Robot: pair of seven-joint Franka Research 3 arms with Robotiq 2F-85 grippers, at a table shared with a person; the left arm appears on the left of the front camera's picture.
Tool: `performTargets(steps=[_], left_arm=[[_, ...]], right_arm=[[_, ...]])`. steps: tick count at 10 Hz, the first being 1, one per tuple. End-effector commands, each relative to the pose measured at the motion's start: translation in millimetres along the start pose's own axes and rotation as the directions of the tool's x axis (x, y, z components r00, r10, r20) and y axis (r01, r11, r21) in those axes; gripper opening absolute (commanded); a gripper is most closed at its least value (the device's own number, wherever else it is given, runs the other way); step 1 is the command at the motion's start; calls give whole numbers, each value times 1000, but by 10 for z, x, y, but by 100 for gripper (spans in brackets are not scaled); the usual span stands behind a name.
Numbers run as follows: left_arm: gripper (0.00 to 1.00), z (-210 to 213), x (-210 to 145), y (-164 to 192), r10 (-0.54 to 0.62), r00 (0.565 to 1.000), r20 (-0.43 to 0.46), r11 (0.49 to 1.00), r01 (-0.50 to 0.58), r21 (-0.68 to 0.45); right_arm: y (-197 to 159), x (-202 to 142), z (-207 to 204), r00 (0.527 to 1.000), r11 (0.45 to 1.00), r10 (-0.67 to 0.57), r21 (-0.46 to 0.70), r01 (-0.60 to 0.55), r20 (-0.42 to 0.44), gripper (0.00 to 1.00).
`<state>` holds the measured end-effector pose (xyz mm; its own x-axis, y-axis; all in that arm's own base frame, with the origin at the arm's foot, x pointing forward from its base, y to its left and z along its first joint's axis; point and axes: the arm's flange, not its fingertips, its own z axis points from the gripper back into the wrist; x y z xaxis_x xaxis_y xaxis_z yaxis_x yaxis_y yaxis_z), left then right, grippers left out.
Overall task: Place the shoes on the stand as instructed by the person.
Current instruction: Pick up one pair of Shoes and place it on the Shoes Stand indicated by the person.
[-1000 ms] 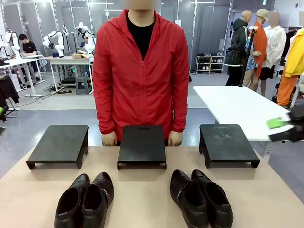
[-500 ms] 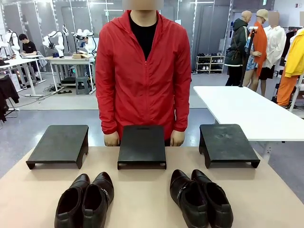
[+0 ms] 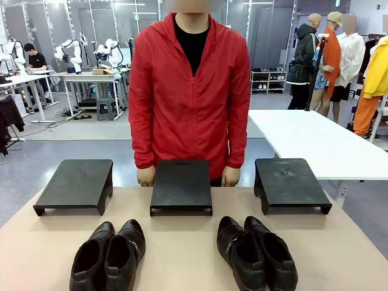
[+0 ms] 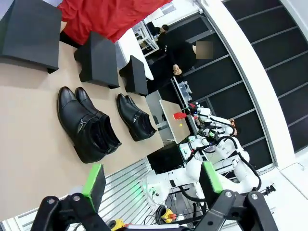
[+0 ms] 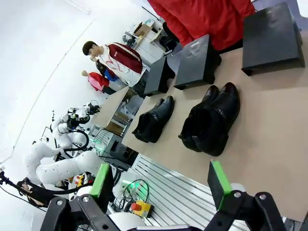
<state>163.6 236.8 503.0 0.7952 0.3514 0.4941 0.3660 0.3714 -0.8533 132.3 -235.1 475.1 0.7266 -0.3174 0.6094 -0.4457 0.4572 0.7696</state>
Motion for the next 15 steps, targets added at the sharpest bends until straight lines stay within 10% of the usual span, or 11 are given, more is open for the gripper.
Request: performTargets(steps=[1, 15], left_arm=[[100, 51, -39, 13, -4, 1000, 8, 1000, 4, -17], [100, 51, -39, 13, -4, 1000, 8, 1000, 4, -17]], right_arm=[[15, -30, 31, 1000, 1000, -4, 17, 4, 7, 100], [15, -30, 31, 1000, 1000, -4, 17, 4, 7, 100]])
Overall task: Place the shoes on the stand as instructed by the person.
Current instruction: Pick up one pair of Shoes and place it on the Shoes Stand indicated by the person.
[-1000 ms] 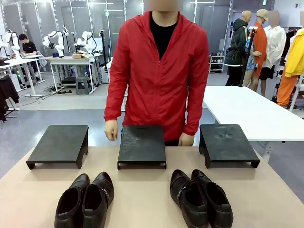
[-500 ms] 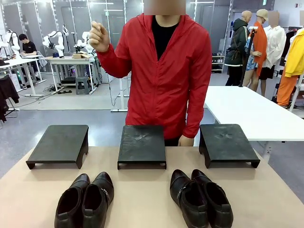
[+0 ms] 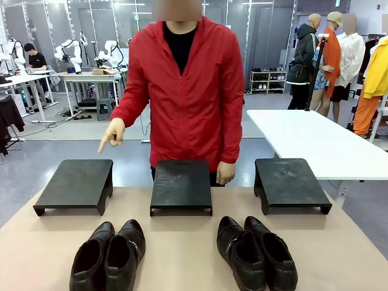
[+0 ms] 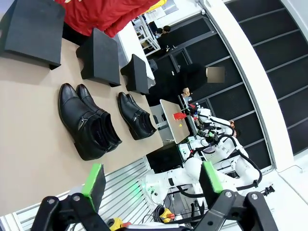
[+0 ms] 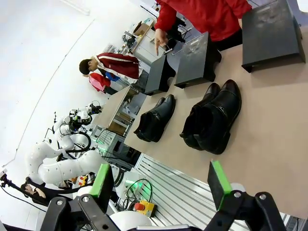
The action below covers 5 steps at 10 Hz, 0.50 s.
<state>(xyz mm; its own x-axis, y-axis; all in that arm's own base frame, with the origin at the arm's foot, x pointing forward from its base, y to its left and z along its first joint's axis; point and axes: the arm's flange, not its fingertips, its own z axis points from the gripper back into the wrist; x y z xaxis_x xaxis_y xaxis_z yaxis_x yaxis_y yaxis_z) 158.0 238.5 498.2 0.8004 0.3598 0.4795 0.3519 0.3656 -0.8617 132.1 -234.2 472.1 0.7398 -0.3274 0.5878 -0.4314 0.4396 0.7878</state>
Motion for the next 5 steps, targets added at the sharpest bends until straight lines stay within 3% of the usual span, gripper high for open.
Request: performTargets(steps=[1, 5], left_arm=[[100, 17, 23, -15, -22, 1000, 5, 1000, 22, -17], [100, 17, 23, -15, -22, 1000, 5, 1000, 22, -17]], right_arm=[[35, -9, 43, 1000, 1000, 23, 7, -23, 10, 100], [35, -9, 43, 1000, 1000, 23, 7, -23, 10, 100]])
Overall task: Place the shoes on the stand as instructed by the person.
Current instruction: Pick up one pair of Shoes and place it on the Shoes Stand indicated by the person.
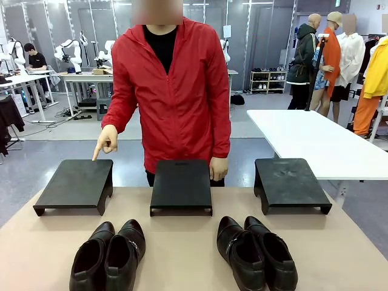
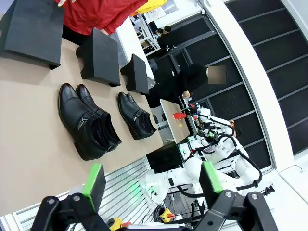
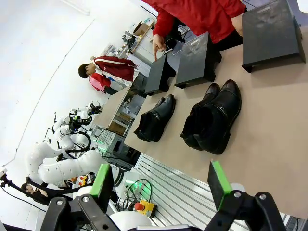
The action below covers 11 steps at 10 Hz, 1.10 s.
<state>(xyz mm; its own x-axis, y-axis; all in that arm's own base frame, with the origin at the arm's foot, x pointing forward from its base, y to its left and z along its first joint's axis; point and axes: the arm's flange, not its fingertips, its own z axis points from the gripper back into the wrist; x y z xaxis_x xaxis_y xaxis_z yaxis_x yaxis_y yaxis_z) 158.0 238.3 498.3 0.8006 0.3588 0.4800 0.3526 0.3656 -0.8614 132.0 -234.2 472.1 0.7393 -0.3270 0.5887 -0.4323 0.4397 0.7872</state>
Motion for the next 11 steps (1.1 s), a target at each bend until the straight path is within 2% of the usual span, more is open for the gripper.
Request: performTargets(steps=[1, 4, 5, 8, 10, 11], left_arm=[[100, 19, 23, -13, -21, 1000, 6, 1000, 21, -17], [100, 1, -1, -1, 0, 1000, 0, 1000, 0, 0], [100, -280, 43, -154, 35, 998, -51, 997, -31, 72], [100, -1409, 50, -493, 98, 964, -247, 956, -22, 293], [100, -1984, -4, -579, 107, 945, -310, 915, 28, 402], [100, -2277, -30, -636, 148, 938, -313, 882, 18, 471]], right_arm=[[34, -8, 43, 1000, 1000, 22, 6, -22, 10, 100], [34, -8, 43, 1000, 1000, 22, 6, -22, 10, 100], [34, -8, 43, 1000, 1000, 22, 6, -22, 10, 100], [34, -8, 43, 1000, 1000, 22, 6, -22, 10, 100], [34, -8, 43, 1000, 1000, 22, 6, -22, 10, 100], [34, -8, 43, 1000, 1000, 22, 6, -22, 10, 100]])
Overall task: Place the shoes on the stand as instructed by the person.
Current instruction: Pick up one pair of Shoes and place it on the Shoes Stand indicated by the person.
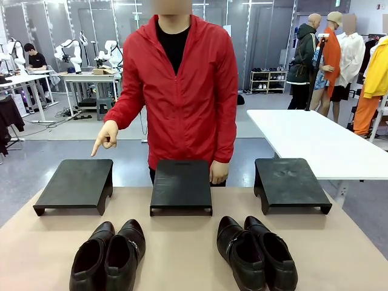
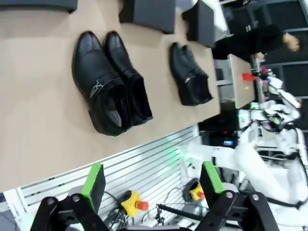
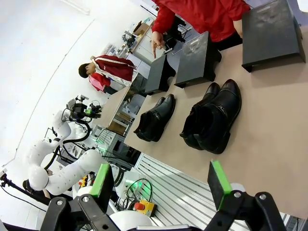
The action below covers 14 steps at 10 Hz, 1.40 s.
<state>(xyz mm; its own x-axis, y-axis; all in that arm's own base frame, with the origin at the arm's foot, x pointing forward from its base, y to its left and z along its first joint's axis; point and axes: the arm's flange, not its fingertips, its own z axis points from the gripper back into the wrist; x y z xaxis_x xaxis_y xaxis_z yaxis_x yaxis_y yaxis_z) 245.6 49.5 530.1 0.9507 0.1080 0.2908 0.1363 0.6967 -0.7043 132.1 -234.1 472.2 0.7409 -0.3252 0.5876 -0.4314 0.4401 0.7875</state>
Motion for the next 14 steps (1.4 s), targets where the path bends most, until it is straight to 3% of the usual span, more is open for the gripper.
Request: performTargets(steps=[1, 5, 9, 10, 14], left_arm=[[100, -526, -41, -253, 17, 1000, -6, 990, -16, 139], [100, -1564, 139, -701, 27, 995, -101, 882, 24, 470], [100, -2183, 193, -839, -4, 991, -135, 807, 83, 585], [100, -2335, 205, -831, -10, 993, -120, 767, 84, 636], [100, -2843, 160, -650, 37, 998, -55, 733, 11, 680]], right_arm=[[33, -9, 44, 1000, 1000, 23, 7, -23, 12, 100], [33, -9, 44, 1000, 1000, 23, 7, -23, 12, 100], [33, -9, 44, 1000, 1000, 23, 7, -23, 12, 100], [33, -9, 44, 1000, 1000, 23, 7, -23, 12, 100], [33, -9, 44, 1000, 1000, 23, 7, -23, 12, 100]])
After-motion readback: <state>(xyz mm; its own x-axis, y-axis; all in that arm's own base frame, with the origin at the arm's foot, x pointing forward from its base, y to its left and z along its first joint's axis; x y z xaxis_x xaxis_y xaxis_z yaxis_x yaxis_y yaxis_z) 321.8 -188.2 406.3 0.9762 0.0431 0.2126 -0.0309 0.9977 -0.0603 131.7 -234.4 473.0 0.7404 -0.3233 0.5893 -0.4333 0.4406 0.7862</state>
